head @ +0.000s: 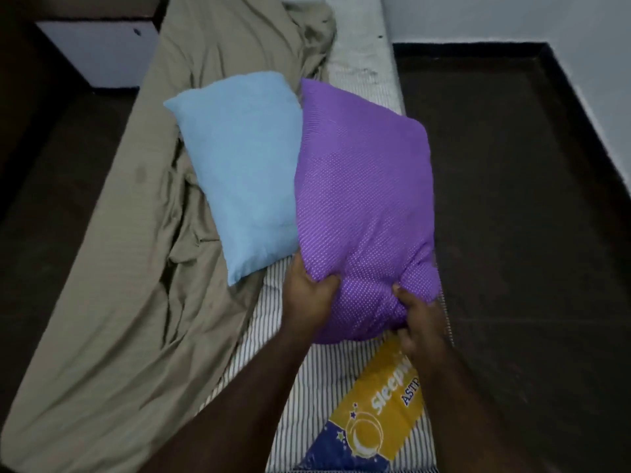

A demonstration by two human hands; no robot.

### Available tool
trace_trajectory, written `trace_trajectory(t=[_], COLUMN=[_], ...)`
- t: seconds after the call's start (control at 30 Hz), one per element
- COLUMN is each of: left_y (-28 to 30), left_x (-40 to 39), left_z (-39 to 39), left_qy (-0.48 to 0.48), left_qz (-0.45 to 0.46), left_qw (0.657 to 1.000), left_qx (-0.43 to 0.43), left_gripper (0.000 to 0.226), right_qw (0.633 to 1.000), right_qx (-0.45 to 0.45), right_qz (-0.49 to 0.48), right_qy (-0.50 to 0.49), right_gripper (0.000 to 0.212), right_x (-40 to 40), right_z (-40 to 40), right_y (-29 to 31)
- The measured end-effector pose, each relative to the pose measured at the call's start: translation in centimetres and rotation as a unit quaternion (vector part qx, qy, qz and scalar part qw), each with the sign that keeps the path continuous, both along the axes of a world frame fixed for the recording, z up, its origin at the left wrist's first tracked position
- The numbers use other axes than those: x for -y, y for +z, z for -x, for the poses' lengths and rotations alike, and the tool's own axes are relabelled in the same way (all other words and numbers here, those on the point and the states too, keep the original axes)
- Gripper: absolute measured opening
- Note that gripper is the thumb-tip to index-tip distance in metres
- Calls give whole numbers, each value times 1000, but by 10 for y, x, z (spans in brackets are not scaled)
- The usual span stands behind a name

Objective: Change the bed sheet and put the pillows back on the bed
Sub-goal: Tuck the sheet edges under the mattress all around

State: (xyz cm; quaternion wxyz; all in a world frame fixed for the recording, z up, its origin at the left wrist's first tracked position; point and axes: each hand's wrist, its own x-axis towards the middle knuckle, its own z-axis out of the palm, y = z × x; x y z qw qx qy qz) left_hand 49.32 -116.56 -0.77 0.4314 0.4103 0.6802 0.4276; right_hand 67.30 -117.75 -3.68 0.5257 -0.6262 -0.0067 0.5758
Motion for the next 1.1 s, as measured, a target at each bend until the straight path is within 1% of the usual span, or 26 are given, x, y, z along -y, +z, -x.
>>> trace_trajectory(t=[0.07,0.13,0.17,0.23,0.27,0.3,0.37,0.43,0.5,0.57,0.63,0.67,0.7,0.73,0.77,0.83,0.87,0.9,0.97,1.0,1.03,1.1], left_y=[40,77,95,121,132,140,147,144,133,117,97,87,77,65,53,24,7,-11,-48,-65,-80,-106], left_x=[-16,-33,-42,-61,-69,-79,-93,-96,-90,-76,-61,-52,-42,-32,-19,15,34,54,85,95,102,107], left_z=[5,21,32,62,79,97,133,162,178,180,178,177,178,179,181,183,182,179,170,166,162,155], left_qy=[17,44,55,67,68,64,38,5,-17,-39,-54,-53,-41,-23,-3,9,-9,-37,-85,-99,-109,-136], left_qz=[-78,-120,-134,-156,-150,-128,-66,5,63,94,97,88,83,85,93,131,159,188,243,262,267,250], left_qw=[996,990,988,984,985,987,992,993,989,988,990,992,993,992,988,965,953,942,929,923,918,906], left_qx=[-31,-55,-54,-51,-57,-68,-99,-122,-130,-116,-83,-73,-72,-87,-126,-229,-259,-274,-267,-264,-272,-314], left_gripper=[66,65,63,66,72,80,94,101,99,89,80,77,73,65,50,21,18,21,33,39,43,51], right_qw=[998,991,988,978,971,963,945,923,906,883,857,848,846,851,859,870,874,882,896,899,903,908], right_qx=[10,-6,-9,18,42,87,189,262,320,367,402,417,424,420,411,398,397,391,384,383,370,304], right_qz=[-66,-130,-156,-205,-231,-241,-235,-222,-202,-186,-162,-153,-147,-148,-156,-183,-193,-198,-176,-154,-127,-62], right_qy=[-19,-8,4,35,51,77,131,171,188,227,279,290,288,279,263,226,203,172,137,148,181,281], right_gripper=[66,72,75,80,81,82,81,75,62,48,35,31,29,29,30,34,34,34,40,44,45,44], right_x=[-20,-38,-49,-77,-91,-104,-130,-157,-187,-195,-174,-169,-165,-161,-157,-151,-143,-128,-92,-72,-50,-4], right_z=[25,43,49,63,72,80,95,103,105,114,132,137,140,141,140,137,135,136,140,144,150,164], right_y=[25,59,76,102,112,122,129,120,92,77,95,94,89,84,79,61,54,54,40,24,8,-29])
